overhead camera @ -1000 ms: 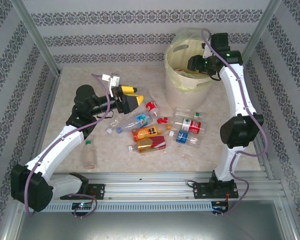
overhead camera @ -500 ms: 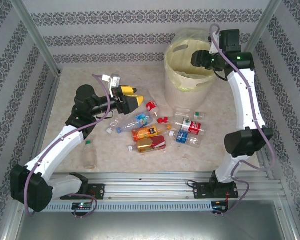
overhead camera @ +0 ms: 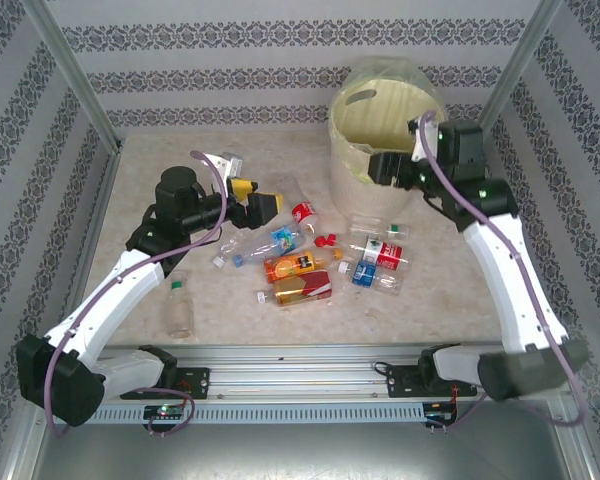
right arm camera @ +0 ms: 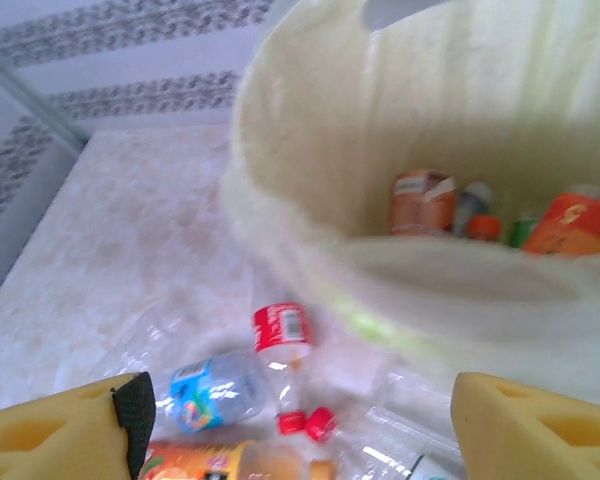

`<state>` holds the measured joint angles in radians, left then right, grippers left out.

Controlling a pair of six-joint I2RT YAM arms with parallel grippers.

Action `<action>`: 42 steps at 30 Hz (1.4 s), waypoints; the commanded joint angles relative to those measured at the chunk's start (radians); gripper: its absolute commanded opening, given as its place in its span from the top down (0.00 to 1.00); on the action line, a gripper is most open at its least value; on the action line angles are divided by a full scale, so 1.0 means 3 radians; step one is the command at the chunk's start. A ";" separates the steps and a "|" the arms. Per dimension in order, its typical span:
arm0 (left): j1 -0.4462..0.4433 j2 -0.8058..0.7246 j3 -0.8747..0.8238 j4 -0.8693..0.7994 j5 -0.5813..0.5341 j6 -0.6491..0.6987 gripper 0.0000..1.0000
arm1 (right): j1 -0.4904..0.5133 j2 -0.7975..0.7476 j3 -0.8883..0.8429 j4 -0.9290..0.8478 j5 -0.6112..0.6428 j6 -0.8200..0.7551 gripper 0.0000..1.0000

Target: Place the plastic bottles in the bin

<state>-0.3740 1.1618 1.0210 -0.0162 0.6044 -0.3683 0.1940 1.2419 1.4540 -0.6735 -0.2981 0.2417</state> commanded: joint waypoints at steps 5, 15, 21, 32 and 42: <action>-0.0037 -0.0294 0.0119 -0.1211 -0.1121 0.0137 0.00 | 0.0187 -0.0691 -0.0867 0.0729 -0.0558 0.0280 0.13; -0.0033 -0.0409 0.0153 -0.2958 -0.2266 -0.0307 0.00 | 0.0577 -0.0987 -0.1250 0.0820 -0.0821 0.0331 0.02; 0.0027 -0.0310 0.0049 -0.3572 -0.2495 -0.0508 0.00 | 0.0706 -0.0977 -0.1420 0.0916 -0.0902 0.0347 0.02; 0.0402 -0.0015 -0.0376 -0.3803 -0.2272 -0.0787 0.03 | 0.0741 -0.1105 -0.1569 0.0916 -0.0893 0.0335 0.02; 0.0606 0.0474 -0.0449 -0.3790 -0.2049 -0.0719 0.08 | 0.0744 -0.1123 -0.1581 0.0818 -0.0806 0.0285 0.02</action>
<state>-0.2062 1.2812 0.8909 -1.1126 -0.0383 -0.5785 0.4042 0.9169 0.9897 -0.4286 -0.5434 0.3408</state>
